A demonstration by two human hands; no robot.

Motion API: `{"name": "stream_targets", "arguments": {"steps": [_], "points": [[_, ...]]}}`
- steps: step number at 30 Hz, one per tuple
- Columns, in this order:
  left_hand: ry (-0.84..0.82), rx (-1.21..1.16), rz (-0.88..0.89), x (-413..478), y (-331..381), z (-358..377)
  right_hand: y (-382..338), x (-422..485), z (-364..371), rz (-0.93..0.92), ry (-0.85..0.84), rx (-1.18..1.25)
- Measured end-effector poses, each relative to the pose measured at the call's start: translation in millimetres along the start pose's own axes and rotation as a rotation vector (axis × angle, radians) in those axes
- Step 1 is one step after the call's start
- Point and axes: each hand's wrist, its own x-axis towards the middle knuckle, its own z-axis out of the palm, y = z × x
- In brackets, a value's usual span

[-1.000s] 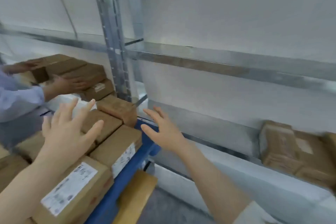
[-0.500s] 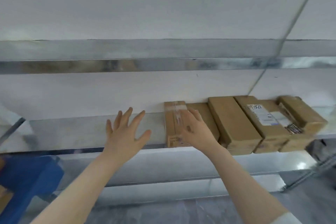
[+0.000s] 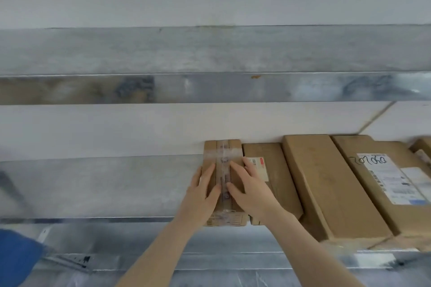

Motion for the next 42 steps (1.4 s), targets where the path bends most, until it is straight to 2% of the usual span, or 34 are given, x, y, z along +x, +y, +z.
{"name": "stream_targets", "arguments": {"steps": [2, 6, 11, 20, 28, 32, 37, 42], "points": [[0.036, -0.126, 0.011, 4.7, -3.2, 3.0, 2.6, 4.4, 4.9, 0.002, 0.012, -0.010], [0.096, -0.201, -0.012, 2.2, -16.4, -7.8, -5.2, 8.7, 14.8, -0.048, 0.000, 0.031], [0.125, -0.301, -0.058, -8.0, -36.6, -31.6, -23.6, 16.0, 31.0, -0.058, -0.099, 0.091], [0.234, -0.217, -0.049, -57.8, -40.8, -58.7, -61.2, -4.1, 51.8, -0.134, -0.134, 0.207], [0.494, -0.093, -0.036, -145.1, -35.2, -186.0, -210.2, -20.7, 66.5, -0.407, -0.178, 0.350], [0.715, -0.019, -0.084, -215.4, -32.6, -266.2, -312.8, -38.0, 80.2, -0.594, -0.215, 0.363], [0.917, 0.034, -0.156, -312.3, -42.3, -341.8, -428.7, -70.7, 114.8, -0.776, -0.349, 0.423], [1.022, 0.041, -0.247, -397.9, -65.7, -404.5, -528.1, -102.7, 160.0, -0.916, -0.505, 0.460]]}}
